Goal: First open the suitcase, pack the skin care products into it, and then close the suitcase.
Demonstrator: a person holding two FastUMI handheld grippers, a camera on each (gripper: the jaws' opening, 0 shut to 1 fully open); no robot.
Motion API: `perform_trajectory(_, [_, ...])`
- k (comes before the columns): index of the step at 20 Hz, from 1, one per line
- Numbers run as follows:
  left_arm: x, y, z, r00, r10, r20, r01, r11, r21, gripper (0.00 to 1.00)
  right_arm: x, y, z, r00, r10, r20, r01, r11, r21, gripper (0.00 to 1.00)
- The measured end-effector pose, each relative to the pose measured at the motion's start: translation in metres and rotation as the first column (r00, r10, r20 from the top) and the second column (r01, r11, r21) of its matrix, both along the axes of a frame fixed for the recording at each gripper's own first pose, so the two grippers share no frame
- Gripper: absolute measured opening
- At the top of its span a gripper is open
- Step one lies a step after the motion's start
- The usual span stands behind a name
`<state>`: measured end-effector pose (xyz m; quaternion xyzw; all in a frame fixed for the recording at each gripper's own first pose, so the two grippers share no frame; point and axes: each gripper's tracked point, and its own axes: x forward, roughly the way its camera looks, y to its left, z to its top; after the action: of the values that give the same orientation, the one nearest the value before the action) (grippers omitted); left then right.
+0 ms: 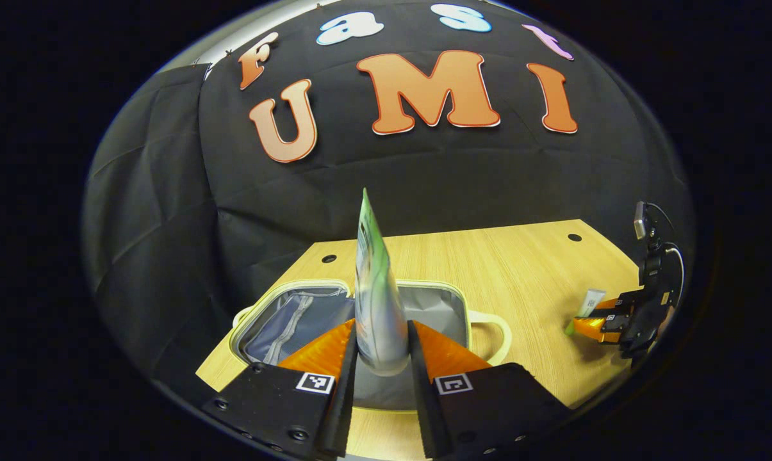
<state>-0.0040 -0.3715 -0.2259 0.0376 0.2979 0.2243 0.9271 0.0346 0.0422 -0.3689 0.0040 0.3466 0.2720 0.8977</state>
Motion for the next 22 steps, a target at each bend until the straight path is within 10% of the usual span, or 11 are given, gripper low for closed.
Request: perform_trajectory(22, [0.015, 0.069, -0.066, 0.952, -0.281, -0.121, 0.248, 0.94, -0.233, 0.43, -0.026, 0.106, 0.165, 0.981, -0.034, 0.189, 0.023, 0.998, 0.063, 0.3])
